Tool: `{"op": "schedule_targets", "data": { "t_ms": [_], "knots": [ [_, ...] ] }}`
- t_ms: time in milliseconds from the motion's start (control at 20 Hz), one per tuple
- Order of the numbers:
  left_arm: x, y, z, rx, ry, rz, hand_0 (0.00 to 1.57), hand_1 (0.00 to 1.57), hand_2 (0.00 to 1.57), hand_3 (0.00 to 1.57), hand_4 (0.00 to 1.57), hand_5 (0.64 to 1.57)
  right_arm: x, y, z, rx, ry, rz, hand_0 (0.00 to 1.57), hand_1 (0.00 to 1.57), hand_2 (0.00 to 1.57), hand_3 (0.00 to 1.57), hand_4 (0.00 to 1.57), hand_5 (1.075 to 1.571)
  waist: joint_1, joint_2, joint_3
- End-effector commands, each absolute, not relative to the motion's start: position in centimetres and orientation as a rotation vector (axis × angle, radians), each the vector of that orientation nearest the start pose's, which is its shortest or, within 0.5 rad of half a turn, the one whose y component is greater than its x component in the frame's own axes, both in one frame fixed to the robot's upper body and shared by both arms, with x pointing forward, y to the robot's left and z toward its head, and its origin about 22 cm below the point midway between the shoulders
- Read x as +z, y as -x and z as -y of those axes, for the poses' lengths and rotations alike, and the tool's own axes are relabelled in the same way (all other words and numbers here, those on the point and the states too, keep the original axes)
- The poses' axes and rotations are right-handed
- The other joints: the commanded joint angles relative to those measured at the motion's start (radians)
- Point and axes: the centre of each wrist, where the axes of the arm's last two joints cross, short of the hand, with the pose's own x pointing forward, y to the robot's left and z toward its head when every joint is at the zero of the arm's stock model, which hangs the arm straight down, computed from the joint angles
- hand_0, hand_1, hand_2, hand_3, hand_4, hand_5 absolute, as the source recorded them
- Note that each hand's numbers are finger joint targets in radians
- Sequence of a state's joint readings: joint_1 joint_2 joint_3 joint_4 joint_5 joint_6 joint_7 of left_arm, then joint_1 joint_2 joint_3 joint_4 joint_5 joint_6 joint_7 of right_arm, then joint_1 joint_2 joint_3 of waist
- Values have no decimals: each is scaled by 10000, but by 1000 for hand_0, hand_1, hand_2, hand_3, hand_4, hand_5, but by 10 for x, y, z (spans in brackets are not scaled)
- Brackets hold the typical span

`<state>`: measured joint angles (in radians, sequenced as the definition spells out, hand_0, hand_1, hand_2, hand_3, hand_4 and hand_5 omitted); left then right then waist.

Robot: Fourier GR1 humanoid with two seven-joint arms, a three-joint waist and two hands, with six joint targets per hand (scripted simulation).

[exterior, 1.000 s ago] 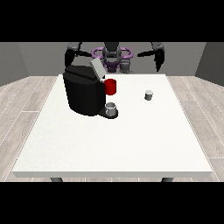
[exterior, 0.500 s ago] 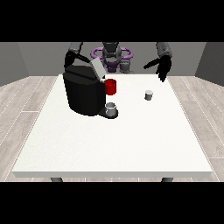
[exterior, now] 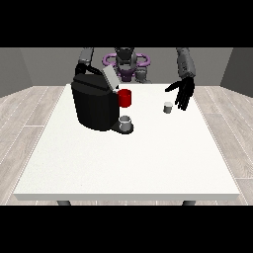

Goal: Insert the coffee pod into the coffee machine and close the lid

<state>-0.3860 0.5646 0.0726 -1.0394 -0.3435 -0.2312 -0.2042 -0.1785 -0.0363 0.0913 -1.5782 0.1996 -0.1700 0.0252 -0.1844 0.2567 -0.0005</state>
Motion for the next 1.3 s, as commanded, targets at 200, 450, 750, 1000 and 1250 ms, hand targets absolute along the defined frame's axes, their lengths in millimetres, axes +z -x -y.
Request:
{"op": "schedule_targets", "data": {
  "t_ms": [200,450,750,1000,1250],
  "knots": [
    [36,-344,-368,-8670,-5862,14287,261,261,589,247,0,1571,23,-285,189,1099,1653,17148,0,0,0,0,0,1571,320,218,3],
    [38,-358,-350,-9290,-6811,14149,839,839,918,756,298,1571,25,-295,198,1297,1530,16622,0,0,0,0,0,1571,319,-115,5],
    [43,-367,-358,-10578,-8121,14011,924,924,1016,845,413,1571,28,-294,174,2019,1740,16754,0,0,0,0,0,1571,-32,514,-1],
    [29,-368,-329,-12330,-7850,12764,912,912,1036,891,335,1571,23,-312,187,1423,1413,16614,0,0,0,0,0,1571,369,73,9],
    [36,-374,-352,-12404,-8284,12322,730,730,961,849,392,1571,14,-311,204,1444,1540,16755,0,0,0,0,0,1571,205,420,5]
  ]
}}
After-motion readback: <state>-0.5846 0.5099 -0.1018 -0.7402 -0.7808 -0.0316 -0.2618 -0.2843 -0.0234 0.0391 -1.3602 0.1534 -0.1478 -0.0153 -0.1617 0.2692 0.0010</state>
